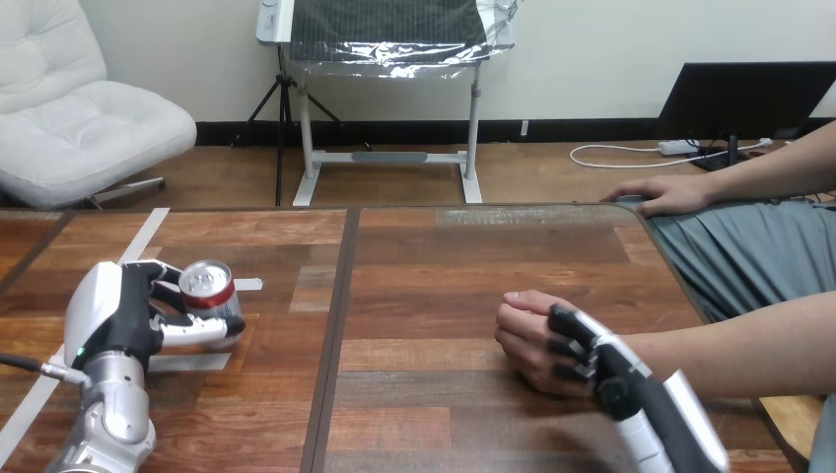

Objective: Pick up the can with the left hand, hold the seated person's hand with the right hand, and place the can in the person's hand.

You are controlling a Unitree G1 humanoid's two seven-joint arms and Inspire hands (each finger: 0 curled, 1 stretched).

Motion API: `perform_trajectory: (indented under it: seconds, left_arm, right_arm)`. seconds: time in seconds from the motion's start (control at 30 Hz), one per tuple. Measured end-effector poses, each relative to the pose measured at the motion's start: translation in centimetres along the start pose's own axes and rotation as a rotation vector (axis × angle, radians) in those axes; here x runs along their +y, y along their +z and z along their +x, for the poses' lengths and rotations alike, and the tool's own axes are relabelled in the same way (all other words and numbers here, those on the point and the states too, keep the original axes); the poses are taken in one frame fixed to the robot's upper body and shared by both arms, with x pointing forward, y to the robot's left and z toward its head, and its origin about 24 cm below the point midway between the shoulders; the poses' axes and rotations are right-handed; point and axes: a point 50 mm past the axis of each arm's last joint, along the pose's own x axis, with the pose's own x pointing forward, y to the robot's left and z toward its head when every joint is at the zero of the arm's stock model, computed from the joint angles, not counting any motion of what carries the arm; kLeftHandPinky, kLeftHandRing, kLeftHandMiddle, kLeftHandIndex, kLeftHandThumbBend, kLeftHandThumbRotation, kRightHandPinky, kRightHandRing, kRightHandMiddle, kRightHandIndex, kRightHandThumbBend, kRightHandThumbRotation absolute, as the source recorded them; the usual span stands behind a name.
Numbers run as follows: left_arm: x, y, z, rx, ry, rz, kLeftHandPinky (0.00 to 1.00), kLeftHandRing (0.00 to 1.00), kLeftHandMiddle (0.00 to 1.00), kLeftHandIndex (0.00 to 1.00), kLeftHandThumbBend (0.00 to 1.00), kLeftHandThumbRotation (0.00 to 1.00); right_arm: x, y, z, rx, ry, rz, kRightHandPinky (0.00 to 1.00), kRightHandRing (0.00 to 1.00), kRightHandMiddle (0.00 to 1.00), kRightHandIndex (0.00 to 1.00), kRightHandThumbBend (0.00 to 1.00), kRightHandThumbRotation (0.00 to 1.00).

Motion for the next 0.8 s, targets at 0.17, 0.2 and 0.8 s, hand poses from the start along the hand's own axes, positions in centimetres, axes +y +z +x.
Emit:
perform_trajectory:
  seconds: [0.17, 0.2, 0.8]
  left_arm:
    - [0.1, 0.3, 0.1, -0.015, -0.003, -0.020, 0.32, 0.38, 0.45, 0.47, 0.68, 0.00]
    - [0.2, 0.4, 0.2, -0.018, -0.004, -0.026, 0.32, 0.38, 0.45, 0.47, 0.67, 0.00]
    - [0.8, 3.6, 0.9, -0.144, -0.048, -0.077, 0.35, 0.40, 0.46, 0.46, 0.69, 0.00]
  right_arm:
    - [-1.4, 0.4, 0.7, -0.018, -0.016, -0.047, 0.89, 0.93, 0.93, 0.92, 0.98, 0.99]
    - [-1.6, 0.5, 0.8, -0.023, -0.020, -0.056, 0.90, 0.93, 0.94, 0.92, 0.97, 0.99]
    - [-6.2, 3.4, 4.1, -0.143, -0.084, -0.263, 0.92, 0.96, 0.97, 0.96, 0.91, 0.95]
